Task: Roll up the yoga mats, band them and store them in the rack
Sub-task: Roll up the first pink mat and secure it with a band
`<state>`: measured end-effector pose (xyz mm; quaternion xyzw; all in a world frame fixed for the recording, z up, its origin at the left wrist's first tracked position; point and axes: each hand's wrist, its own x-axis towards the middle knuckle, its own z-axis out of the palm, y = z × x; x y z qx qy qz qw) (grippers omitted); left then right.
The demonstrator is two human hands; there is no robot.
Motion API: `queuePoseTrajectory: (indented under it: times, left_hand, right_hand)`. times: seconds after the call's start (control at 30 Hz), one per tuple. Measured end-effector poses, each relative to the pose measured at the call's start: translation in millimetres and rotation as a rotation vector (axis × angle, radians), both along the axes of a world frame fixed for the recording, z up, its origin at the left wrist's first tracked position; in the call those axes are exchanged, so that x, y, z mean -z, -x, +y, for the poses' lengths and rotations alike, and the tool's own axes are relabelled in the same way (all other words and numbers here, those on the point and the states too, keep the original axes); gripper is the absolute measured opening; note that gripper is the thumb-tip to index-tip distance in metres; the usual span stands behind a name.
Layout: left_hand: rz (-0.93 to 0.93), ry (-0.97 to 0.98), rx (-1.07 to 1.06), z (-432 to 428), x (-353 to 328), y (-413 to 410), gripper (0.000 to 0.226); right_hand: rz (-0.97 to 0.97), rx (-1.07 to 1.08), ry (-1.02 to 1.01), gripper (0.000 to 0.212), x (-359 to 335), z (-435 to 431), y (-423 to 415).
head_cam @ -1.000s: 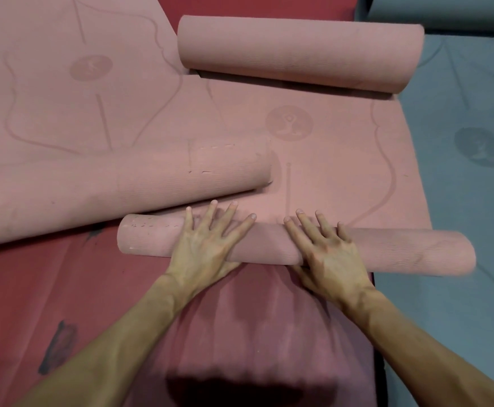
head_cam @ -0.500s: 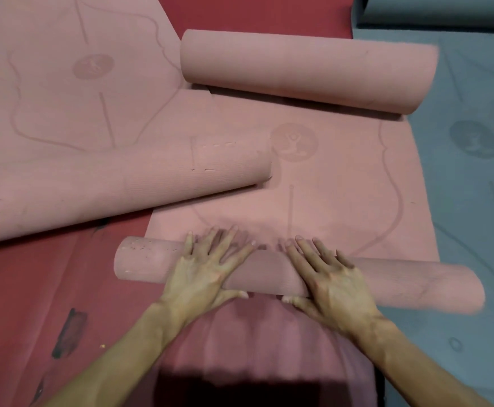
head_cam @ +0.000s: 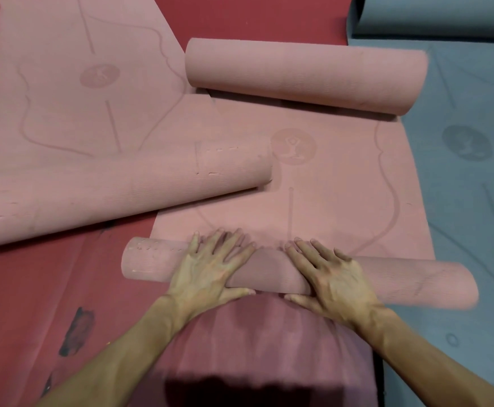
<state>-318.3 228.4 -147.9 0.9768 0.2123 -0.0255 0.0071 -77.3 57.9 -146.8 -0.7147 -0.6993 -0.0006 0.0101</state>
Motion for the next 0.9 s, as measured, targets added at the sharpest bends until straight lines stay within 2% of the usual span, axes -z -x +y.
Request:
queuePoseTrajectory:
  times: [0.23,0.43,0.57,0.77,0.9]
  left_hand:
    - [-0.029,-0.039,0.056,4.3,3.1,0.2,0.08]
    - [-0.172,-0.043,0.096,1.6,-11.1,0.9,0.073]
    - [-0.2,-0.075,0.122,-1.5,-17.5,3.0,0.074]
    - [-0.072,0.026,0.041,-2.8,4.0,-2.8,0.087]
    - [-0.092,0.047,-0.024,-5.8,-1.4,-7.7,0.086]
  right_hand:
    - [-0.004,-0.045,-0.047,0.079,-5.7,1.1,0.7]
    - [-0.004,-0.064,-0.078,0.067,-22.3,-4.9,1.6]
    - [-0.033,-0.058,-0.086,0.074,-30.1,-12.2,-0.4]
    - [0.053,0.032,0.021,0.091,-11.8,-8.3,1.6]
    - [0.089,0.096,0.013,0.09,-9.6,-4.3,6.5]
